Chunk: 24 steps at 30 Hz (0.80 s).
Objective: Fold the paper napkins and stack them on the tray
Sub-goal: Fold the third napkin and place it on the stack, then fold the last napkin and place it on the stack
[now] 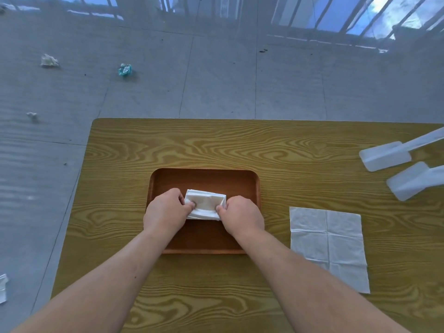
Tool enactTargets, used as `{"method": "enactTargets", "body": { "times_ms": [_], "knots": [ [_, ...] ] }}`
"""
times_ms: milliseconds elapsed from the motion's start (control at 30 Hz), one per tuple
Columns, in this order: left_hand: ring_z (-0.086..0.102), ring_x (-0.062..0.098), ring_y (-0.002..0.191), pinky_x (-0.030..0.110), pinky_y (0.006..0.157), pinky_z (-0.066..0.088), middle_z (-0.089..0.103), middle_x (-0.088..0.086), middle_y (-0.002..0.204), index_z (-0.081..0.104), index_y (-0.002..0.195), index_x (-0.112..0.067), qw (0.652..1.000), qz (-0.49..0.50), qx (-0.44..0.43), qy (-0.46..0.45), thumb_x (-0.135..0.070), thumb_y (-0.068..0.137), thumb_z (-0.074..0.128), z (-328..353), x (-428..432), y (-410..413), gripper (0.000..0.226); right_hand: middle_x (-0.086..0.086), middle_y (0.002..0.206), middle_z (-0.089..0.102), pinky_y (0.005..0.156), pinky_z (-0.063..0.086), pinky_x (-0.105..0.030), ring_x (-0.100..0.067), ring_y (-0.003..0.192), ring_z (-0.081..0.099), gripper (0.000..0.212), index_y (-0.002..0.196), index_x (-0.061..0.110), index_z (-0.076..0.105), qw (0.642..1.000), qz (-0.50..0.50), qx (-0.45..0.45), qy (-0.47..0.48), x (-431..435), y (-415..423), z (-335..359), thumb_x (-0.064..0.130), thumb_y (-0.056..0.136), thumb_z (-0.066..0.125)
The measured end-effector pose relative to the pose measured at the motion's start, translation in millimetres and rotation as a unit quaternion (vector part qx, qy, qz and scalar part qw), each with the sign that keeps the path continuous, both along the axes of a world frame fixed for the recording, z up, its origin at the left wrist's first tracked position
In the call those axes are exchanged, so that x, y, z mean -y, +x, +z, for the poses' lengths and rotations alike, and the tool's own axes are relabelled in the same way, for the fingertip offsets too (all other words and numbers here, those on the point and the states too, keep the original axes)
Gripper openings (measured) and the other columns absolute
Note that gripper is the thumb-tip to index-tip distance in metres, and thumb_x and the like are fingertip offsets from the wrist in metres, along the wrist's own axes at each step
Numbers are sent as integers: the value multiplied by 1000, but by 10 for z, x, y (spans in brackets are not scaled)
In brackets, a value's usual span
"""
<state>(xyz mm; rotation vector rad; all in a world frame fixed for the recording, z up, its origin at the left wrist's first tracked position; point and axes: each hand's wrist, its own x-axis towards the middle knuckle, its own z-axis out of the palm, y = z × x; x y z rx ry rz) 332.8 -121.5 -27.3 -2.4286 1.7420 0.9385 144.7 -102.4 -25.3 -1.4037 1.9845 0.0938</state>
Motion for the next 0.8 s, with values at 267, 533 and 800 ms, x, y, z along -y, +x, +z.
{"method": "enactTargets", "body": {
  "times_ms": [267,533,800],
  "knots": [
    [57,10,62,32,50,35,63,-7,62,52,66,-26,993,-83,-65,-51,-47,90,64,289,-125,-652,34,2,55,47,51,32,-40,-17,54,43,50,59,19,40,983,-51,124,-124,-261,-384,297,46,99,50],
    [59,7,80,27,67,43,63,-17,85,62,88,-37,946,-292,-123,-69,-54,92,67,424,-286,-1926,18,7,73,64,58,47,-33,-9,68,60,29,76,30,54,972,-162,89,-145,-1036,-1672,401,50,97,54],
    [51,18,140,37,111,46,58,-11,151,58,143,-32,833,-545,-33,-93,-35,103,58,255,-400,-2833,41,6,132,56,97,48,-35,-20,121,51,38,133,24,54,993,-75,8,-89,-1825,-2556,289,43,101,51]
  ]
}}
